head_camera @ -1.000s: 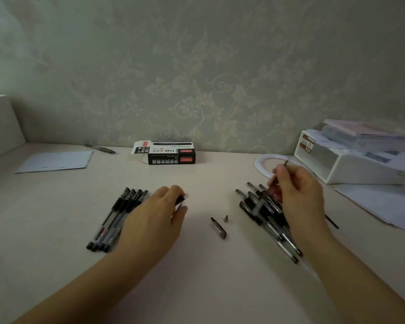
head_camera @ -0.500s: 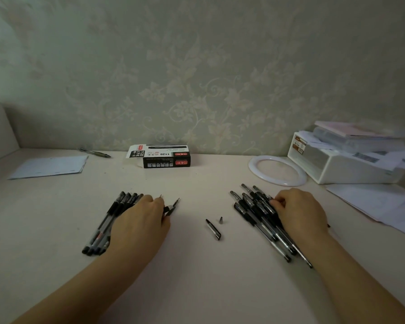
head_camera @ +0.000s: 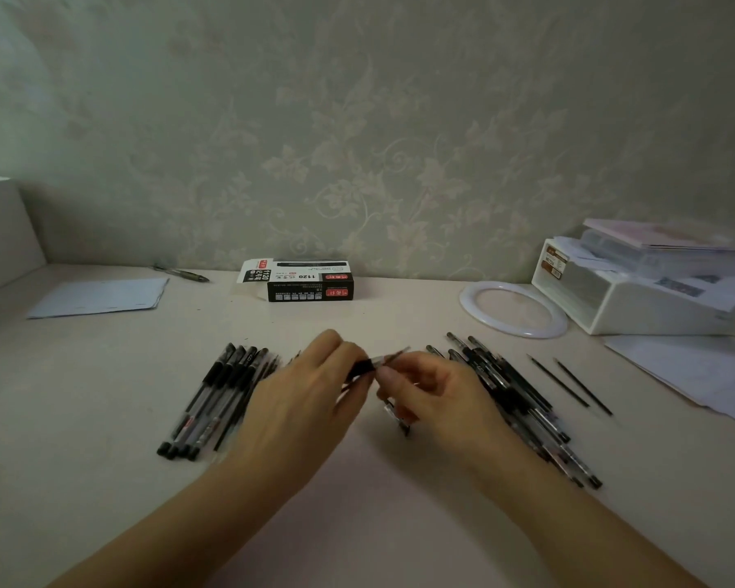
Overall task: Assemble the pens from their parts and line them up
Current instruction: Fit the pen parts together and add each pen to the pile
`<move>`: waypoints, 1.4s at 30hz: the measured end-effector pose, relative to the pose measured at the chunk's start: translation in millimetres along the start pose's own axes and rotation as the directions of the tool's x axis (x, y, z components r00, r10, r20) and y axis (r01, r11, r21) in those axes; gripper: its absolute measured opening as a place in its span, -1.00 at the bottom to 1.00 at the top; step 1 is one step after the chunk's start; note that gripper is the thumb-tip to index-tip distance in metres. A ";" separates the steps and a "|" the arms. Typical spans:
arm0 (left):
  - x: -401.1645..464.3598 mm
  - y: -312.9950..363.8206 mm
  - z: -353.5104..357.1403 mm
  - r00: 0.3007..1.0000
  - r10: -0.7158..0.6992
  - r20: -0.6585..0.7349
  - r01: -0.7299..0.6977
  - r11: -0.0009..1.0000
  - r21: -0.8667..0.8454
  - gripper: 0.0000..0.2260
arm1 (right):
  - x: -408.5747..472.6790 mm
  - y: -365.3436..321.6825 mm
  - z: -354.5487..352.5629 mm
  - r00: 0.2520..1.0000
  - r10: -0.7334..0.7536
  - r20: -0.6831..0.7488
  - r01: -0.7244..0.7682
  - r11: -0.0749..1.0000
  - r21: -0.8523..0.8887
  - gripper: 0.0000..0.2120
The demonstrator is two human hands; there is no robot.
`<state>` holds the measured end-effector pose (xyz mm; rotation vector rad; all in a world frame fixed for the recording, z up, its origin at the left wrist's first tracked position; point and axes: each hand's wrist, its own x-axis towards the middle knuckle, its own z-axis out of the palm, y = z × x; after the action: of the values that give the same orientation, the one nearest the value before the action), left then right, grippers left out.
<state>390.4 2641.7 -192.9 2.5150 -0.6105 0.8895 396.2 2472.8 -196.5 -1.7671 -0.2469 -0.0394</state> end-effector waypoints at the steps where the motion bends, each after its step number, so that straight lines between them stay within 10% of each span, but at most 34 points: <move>1: -1.7 0.8 2.3 1.000 0.011 0.006 -0.011 1.000 -0.023 -0.90 | -1.0 0.7 2.1 1.000 -0.001 0.025 -0.001 0.999 0.048 -0.92; 10: -8.1 -16.1 16.6 0.990 -0.041 0.138 0.074 0.968 -0.242 -0.81 | 14.2 6.0 -25.8 0.912 0.102 -0.397 0.027 0.952 0.305 -0.79; 14: -7.6 -17.5 19.1 0.990 -0.060 0.129 0.102 0.932 -0.348 -0.85 | 15.0 8.0 -27.5 0.928 0.184 -0.325 0.026 0.836 0.548 -0.77; 28: -7.3 -14.8 17.2 0.993 -0.055 0.106 0.095 0.898 -0.430 -0.85 | 14.1 10.0 -21.8 0.954 0.146 -0.263 0.008 0.861 0.509 -0.78; 37: -7.9 -16.1 21.6 0.989 -0.062 0.135 0.111 0.912 -0.394 -0.77 | 6.7 11.3 -20.4 0.993 -0.091 -0.078 0.085 0.993 -0.080 -0.87; 42: -8.8 -19.8 22.6 0.982 -0.112 0.155 0.154 0.943 -0.296 -0.78 | 6.4 18.9 -18.3 0.975 -0.217 -0.037 0.158 0.805 -0.572 -0.77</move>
<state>405.5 2649.0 -219.3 2.3127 -0.5644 0.5302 408.0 2452.4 -209.8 -2.3235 -0.3636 -0.3823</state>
